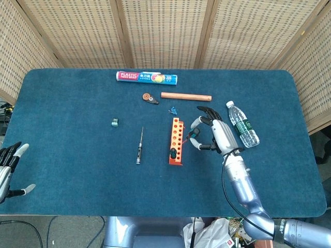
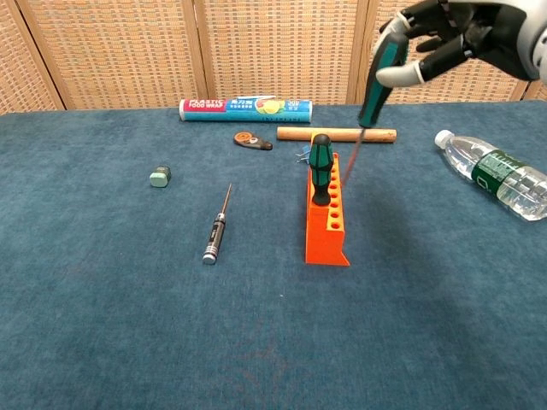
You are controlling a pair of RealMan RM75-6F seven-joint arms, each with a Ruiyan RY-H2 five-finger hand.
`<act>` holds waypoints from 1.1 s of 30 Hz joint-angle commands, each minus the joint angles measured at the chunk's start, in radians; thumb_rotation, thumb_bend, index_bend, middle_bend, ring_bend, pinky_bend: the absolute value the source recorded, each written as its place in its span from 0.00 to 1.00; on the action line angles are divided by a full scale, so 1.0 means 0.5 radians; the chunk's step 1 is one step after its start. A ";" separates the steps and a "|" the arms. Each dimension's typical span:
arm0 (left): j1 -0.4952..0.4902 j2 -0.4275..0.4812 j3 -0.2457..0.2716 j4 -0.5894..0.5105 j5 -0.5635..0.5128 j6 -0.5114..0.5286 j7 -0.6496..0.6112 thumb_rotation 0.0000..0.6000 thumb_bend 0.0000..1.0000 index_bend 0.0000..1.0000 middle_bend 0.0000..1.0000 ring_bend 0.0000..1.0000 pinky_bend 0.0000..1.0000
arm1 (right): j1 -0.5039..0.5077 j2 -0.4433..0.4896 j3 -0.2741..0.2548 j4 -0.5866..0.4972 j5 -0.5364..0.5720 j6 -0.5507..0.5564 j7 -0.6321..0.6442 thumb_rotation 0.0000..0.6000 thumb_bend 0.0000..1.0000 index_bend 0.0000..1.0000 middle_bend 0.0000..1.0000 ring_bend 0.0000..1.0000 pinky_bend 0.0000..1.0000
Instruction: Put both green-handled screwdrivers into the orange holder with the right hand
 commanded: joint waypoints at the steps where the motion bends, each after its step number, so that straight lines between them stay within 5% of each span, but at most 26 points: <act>1: -0.009 -0.004 -0.006 0.003 -0.019 -0.017 0.007 1.00 0.00 0.00 0.00 0.00 0.00 | 0.039 0.013 0.029 0.012 0.044 -0.007 -0.022 1.00 0.43 0.65 0.10 0.00 0.02; 17: -0.041 -0.018 -0.028 0.014 -0.101 -0.083 0.036 1.00 0.00 0.00 0.00 0.00 0.00 | 0.246 0.097 0.177 -0.117 0.259 0.037 -0.161 1.00 0.43 0.65 0.10 0.00 0.02; 33: -0.022 -0.011 -0.024 0.006 -0.075 -0.035 0.025 1.00 0.00 0.00 0.00 0.00 0.00 | 0.273 0.105 0.024 -0.129 0.294 0.082 -0.207 1.00 0.43 0.65 0.10 0.00 0.02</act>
